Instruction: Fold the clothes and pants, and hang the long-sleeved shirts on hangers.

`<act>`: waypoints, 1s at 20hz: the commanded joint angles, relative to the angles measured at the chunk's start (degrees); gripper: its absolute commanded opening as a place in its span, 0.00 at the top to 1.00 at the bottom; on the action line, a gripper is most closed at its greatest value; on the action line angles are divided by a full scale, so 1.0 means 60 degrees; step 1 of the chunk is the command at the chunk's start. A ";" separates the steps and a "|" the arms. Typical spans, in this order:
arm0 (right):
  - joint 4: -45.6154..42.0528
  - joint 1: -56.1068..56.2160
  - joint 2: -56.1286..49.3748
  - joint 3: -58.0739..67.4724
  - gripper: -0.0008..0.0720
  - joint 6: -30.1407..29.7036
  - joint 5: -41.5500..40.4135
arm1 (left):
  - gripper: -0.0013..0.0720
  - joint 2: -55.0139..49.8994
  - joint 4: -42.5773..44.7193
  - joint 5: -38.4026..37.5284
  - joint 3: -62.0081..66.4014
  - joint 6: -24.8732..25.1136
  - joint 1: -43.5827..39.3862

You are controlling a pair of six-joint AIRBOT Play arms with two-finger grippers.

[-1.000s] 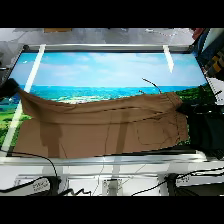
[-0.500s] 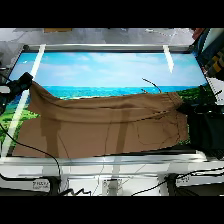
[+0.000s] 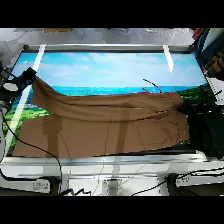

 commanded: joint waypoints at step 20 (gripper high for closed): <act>0.0000 0.0000 0.0004 0.0004 0.95 0.0000 0.0055 | 0.25 0.0324 0.2524 -0.7501 -0.0331 0.0000 0.3552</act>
